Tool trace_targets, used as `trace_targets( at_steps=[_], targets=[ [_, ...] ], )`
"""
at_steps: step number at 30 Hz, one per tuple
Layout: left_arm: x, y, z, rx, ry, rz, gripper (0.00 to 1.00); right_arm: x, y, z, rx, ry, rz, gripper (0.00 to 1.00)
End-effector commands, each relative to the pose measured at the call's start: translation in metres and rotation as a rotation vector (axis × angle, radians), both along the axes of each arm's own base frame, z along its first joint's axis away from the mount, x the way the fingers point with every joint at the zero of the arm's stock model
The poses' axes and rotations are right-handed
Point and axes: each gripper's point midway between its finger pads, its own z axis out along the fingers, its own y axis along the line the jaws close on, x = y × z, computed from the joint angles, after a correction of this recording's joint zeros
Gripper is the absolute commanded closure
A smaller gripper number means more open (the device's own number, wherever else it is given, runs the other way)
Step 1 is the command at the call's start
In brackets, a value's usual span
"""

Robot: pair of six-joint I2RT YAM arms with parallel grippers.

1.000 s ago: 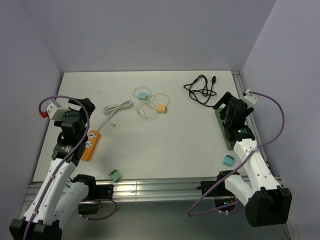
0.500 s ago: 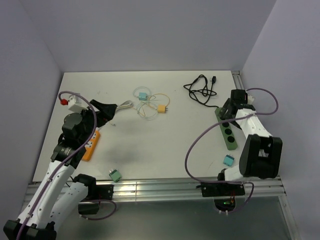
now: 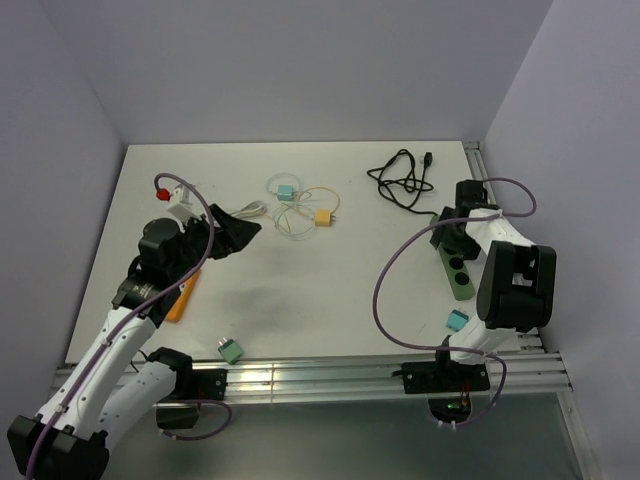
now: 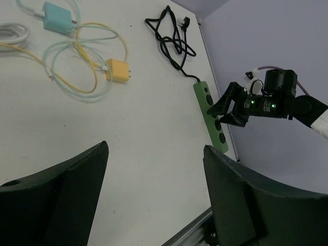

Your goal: Insert the plug

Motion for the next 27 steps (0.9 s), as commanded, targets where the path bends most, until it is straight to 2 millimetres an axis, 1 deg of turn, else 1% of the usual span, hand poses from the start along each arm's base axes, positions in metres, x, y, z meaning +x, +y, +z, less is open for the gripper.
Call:
trace_targets(
  at_steps=[1,2,3,4,8,10,11,12,13,14,15,16,17,18,19,20,23,25,27],
  targets=[
    [-0.004,-0.010,0.028,-0.015,-0.082,-0.066,0.20,0.001,0.012,-0.003,0.076,0.034,0.016,0.26],
    [-0.004,-0.011,0.030,-0.013,-0.086,-0.068,0.20,0.000,0.015,-0.004,0.090,0.039,0.013,0.30],
    [-0.004,-0.011,0.030,-0.011,-0.085,-0.070,0.20,0.002,0.019,-0.001,0.104,0.030,0.011,0.37],
    [-0.005,-0.011,0.034,-0.012,-0.093,-0.070,0.20,0.003,0.029,0.000,0.130,0.025,0.021,0.40],
    [-0.008,-0.012,0.039,-0.006,-0.099,-0.076,0.21,0.007,0.058,0.007,0.187,-0.004,0.069,0.41],
    [-0.010,-0.013,0.042,-0.010,-0.103,-0.083,0.21,0.009,0.068,0.010,0.212,-0.019,0.088,0.42],
    [-0.011,-0.014,0.043,-0.013,-0.104,-0.089,0.21,0.012,0.066,0.013,0.189,-0.030,0.085,0.41],
    [-0.012,-0.014,0.044,-0.014,-0.107,-0.092,0.21,0.014,0.063,0.022,0.169,-0.057,0.078,0.38],
    [-0.013,-0.015,0.044,-0.016,-0.106,-0.096,0.21,0.014,0.059,0.026,0.150,-0.065,0.075,0.33],
    [-0.014,-0.015,0.045,-0.019,-0.111,-0.097,0.21,0.019,0.047,0.035,0.082,-0.082,0.057,0.23],
    [-0.014,-0.015,0.045,-0.018,-0.110,-0.098,0.21,0.021,0.041,0.042,0.054,-0.090,0.055,0.18],
    [-0.015,-0.015,0.045,-0.018,-0.110,-0.099,0.21,0.019,0.035,0.045,0.016,-0.070,0.069,0.16],
    [-0.016,-0.016,0.044,-0.016,-0.112,-0.103,0.21,0.026,0.030,0.056,-0.013,-0.086,0.073,0.13],
    [-0.016,-0.016,0.045,-0.017,-0.113,-0.104,0.21,0.027,0.022,0.055,-0.052,-0.067,0.068,0.12],
    [-0.017,-0.017,0.044,-0.018,-0.113,-0.109,0.21,0.025,0.020,0.055,-0.066,-0.037,0.086,0.12],
    [-0.018,-0.018,0.045,-0.018,-0.114,-0.113,0.21,0.030,0.018,0.056,-0.073,-0.028,0.093,0.12],
    [-0.020,-0.023,0.044,-0.017,-0.113,-0.133,0.21,0.030,0.008,0.051,-0.125,0.020,0.085,0.12],
    [-0.022,-0.027,0.044,-0.013,-0.110,-0.146,0.21,0.033,0.007,0.045,-0.130,0.037,0.104,0.12],
    [-0.023,-0.029,0.046,-0.003,-0.115,-0.158,0.21,0.033,0.007,0.035,-0.123,0.073,0.116,0.12]
  ],
)
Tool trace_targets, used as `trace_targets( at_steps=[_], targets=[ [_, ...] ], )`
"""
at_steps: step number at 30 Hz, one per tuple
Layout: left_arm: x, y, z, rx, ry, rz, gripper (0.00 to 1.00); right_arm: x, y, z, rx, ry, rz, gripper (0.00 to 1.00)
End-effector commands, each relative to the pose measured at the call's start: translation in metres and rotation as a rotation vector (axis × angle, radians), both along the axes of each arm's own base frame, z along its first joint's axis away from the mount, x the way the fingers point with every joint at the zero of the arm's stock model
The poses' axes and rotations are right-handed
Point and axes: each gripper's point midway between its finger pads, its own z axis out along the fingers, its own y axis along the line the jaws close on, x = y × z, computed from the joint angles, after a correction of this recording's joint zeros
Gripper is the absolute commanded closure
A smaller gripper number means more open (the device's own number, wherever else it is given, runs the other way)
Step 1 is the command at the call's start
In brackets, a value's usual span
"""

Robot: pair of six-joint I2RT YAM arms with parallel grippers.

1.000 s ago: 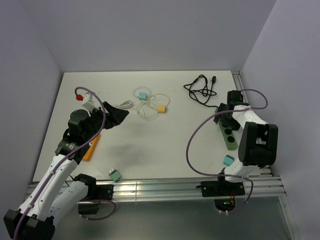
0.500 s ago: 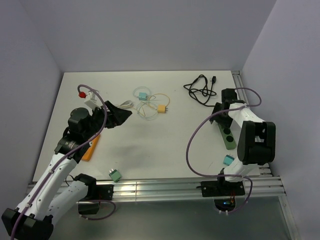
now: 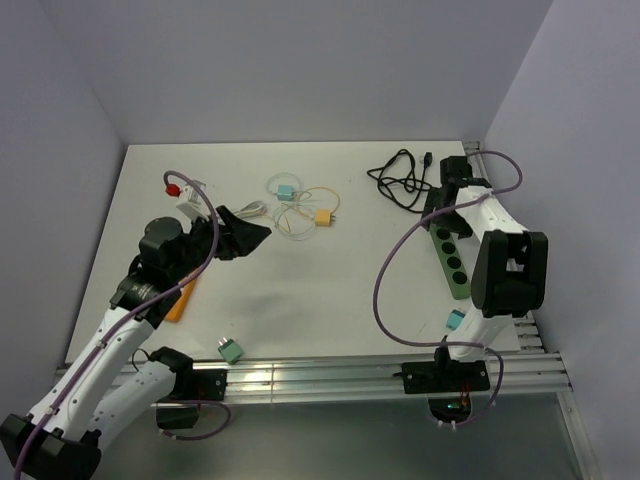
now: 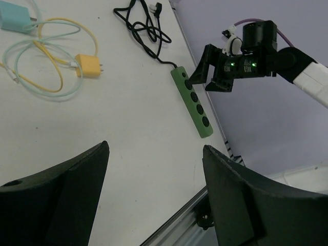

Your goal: Insert the plug

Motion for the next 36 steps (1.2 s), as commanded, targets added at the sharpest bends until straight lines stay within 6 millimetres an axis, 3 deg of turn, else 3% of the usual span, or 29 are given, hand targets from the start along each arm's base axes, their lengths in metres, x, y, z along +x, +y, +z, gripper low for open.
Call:
trace_targets(
  at_steps=[1,10,17,21,24,30,32,36],
  targets=[
    [-0.004,-0.007,0.027,0.003,-0.073,-0.039,0.21,-0.009,-0.010,-0.015,-0.046,0.107,0.021,0.13],
    [-0.008,-0.016,0.035,0.009,-0.085,-0.078,0.21,-0.020,-0.020,-0.043,-0.097,0.189,0.023,0.16],
    [-0.007,-0.017,0.029,0.004,-0.068,-0.081,0.21,-0.035,-0.012,-0.074,-0.048,0.277,0.048,0.21],
    [-0.008,-0.018,0.028,0.001,-0.066,-0.085,0.21,-0.037,-0.007,-0.079,-0.020,0.299,0.033,0.28],
    [-0.008,-0.017,0.027,0.004,-0.062,-0.081,0.21,-0.035,0.008,-0.078,0.059,0.277,0.016,0.43],
    [-0.010,-0.018,0.023,0.004,-0.052,-0.090,0.20,-0.039,0.060,-0.075,0.298,0.220,-0.032,0.73],
    [-0.009,-0.017,0.022,0.004,-0.049,-0.085,0.20,-0.044,0.075,-0.074,0.371,0.213,-0.033,0.88],
    [-0.012,-0.018,0.019,-0.006,-0.041,-0.094,0.20,-0.043,0.105,-0.066,0.408,0.179,-0.036,0.94]
  ],
)
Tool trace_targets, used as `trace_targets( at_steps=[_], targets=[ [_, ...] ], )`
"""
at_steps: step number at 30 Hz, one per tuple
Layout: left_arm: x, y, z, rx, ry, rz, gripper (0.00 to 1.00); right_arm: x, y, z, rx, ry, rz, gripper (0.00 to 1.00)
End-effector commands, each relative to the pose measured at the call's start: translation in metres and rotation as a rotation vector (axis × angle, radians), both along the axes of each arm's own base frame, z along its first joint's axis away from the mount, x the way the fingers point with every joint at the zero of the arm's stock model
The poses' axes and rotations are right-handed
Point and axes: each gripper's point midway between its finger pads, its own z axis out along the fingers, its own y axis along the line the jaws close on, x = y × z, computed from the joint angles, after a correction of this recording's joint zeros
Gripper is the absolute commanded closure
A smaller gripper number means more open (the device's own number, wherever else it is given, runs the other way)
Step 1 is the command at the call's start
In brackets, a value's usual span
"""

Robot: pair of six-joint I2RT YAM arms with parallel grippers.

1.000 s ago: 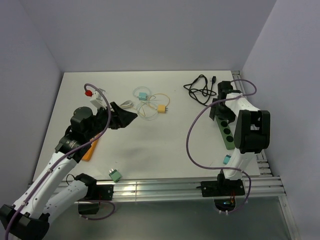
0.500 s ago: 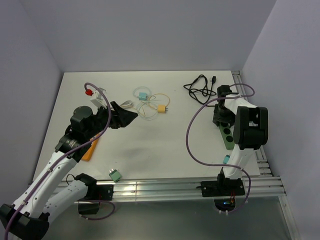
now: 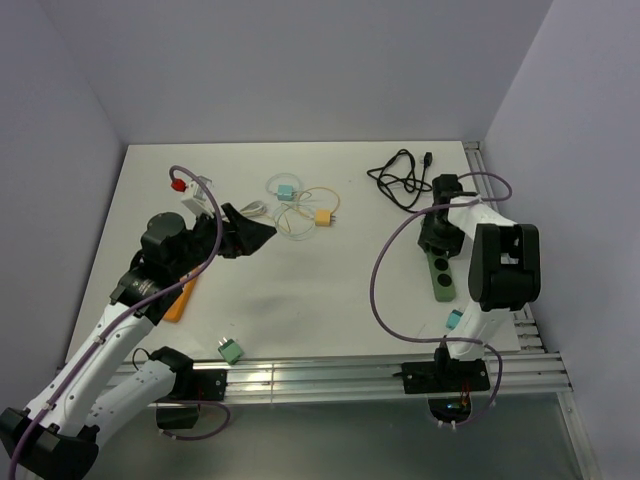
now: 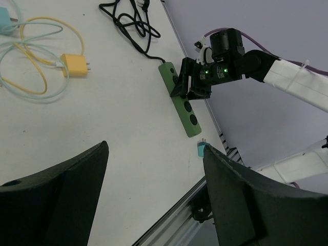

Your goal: Insert the plug

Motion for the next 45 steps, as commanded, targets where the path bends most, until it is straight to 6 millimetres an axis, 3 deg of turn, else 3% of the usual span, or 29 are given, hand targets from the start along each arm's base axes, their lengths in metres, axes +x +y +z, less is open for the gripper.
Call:
trace_targets(
  at_steps=[1,3,7,8,13,14,15,16,17,20,24,26,28,31,35,42,45],
  targets=[
    [-0.007,-0.004,0.007,-0.024,-0.023,-0.032,0.20,-0.011,0.103,-0.001,0.379,0.001,-0.054,0.94],
    [-0.008,-0.004,0.004,-0.026,-0.017,-0.037,0.20,-0.010,0.126,0.004,0.395,-0.010,-0.036,0.91],
    [-0.010,-0.005,0.004,-0.032,-0.020,-0.044,0.20,-0.003,0.164,0.018,0.383,-0.033,0.021,0.56],
    [-0.010,-0.004,0.005,-0.032,-0.020,-0.046,0.20,-0.002,0.168,0.019,0.374,-0.037,0.021,0.53],
    [-0.014,-0.003,0.004,-0.010,-0.027,-0.056,0.20,-0.005,0.159,0.032,0.247,-0.083,0.036,0.36],
    [-0.015,-0.003,0.003,-0.008,-0.028,-0.055,0.19,-0.004,0.153,0.044,0.219,-0.128,0.034,0.35],
    [-0.016,-0.003,0.003,-0.006,-0.026,-0.056,0.19,-0.005,0.149,0.050,0.204,-0.149,0.019,0.22],
    [-0.017,-0.003,0.003,-0.007,-0.031,-0.060,0.20,-0.010,0.144,0.052,0.187,-0.162,0.014,0.03],
    [-0.017,-0.004,0.003,-0.008,-0.030,-0.062,0.19,-0.010,0.140,0.067,0.181,-0.218,0.009,0.00],
    [-0.021,-0.007,0.004,-0.021,-0.030,-0.081,0.20,-0.016,0.125,0.085,0.152,-0.270,-0.035,0.00],
    [-0.023,-0.008,0.005,-0.028,-0.027,-0.089,0.20,-0.037,0.081,0.101,-0.013,-0.320,-0.238,0.00],
    [-0.025,-0.009,0.003,-0.035,-0.020,-0.095,0.20,-0.047,0.072,0.103,-0.013,-0.345,-0.345,0.00],
    [-0.025,-0.009,0.001,-0.038,-0.009,-0.092,0.21,-0.066,0.050,0.099,-0.066,-0.307,-0.467,0.00],
    [-0.022,-0.010,-0.007,-0.040,0.024,-0.083,0.21,-0.085,0.027,0.084,-0.089,-0.238,-0.636,0.04],
    [-0.017,-0.014,-0.016,-0.027,0.090,-0.084,0.23,-0.108,0.014,0.064,-0.084,-0.184,-0.853,0.08],
    [-0.008,-0.013,-0.028,-0.017,0.189,-0.032,0.26,-0.120,0.015,0.053,0.005,-0.301,-0.949,0.10],
    [-0.005,-0.012,-0.033,-0.012,0.224,-0.004,0.26,-0.140,0.007,0.046,0.000,-0.312,-1.009,0.09]
  ],
)
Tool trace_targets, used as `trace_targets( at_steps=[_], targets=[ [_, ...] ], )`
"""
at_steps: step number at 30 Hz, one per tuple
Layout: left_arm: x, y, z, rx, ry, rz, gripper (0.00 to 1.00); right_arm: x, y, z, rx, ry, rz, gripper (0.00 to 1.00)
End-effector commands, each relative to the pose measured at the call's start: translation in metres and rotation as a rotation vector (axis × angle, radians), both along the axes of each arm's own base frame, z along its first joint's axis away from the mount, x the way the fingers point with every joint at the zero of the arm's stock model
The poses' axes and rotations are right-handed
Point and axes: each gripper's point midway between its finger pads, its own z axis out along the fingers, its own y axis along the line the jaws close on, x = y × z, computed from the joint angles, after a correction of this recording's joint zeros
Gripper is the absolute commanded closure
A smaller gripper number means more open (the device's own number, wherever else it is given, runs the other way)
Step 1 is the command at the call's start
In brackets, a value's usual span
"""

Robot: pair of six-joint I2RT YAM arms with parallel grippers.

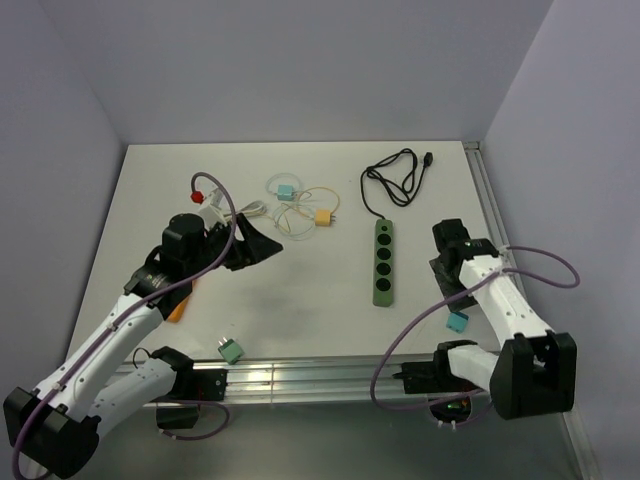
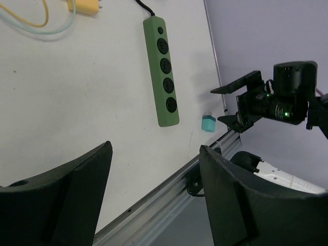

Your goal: Insert the plug

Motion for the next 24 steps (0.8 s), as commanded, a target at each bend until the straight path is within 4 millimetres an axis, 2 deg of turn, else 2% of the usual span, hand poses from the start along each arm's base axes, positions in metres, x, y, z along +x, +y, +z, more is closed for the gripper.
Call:
trace_targets(
  at_steps=[1,3,5,7,13,16,24],
  targets=[
    [0.007,0.000,0.024,-0.033,-0.017,0.043,0.27,-0.009,-0.017,0.000,-0.041,-0.077,-0.131,0.09],
    [0.008,-0.001,0.022,-0.036,0.003,0.047,0.27,-0.019,-0.024,-0.006,-0.061,-0.086,-0.154,0.07],
    [0.010,-0.003,0.017,-0.035,0.031,0.055,0.28,-0.017,-0.027,-0.009,-0.071,-0.104,-0.133,0.07],
    [0.011,-0.006,0.017,-0.038,0.040,0.046,0.29,-0.028,-0.038,-0.016,-0.075,-0.070,-0.181,0.07],
    [0.017,-0.015,0.017,-0.034,0.052,0.025,0.29,-0.039,-0.053,-0.016,-0.136,0.030,-0.145,0.04],
    [0.017,-0.018,0.016,-0.036,0.051,0.013,0.29,-0.046,-0.052,-0.021,-0.127,0.079,-0.136,0.03],
    [0.009,-0.020,0.020,-0.044,0.029,-0.035,0.28,-0.044,-0.046,-0.035,-0.091,0.088,-0.140,0.03]
  ],
)
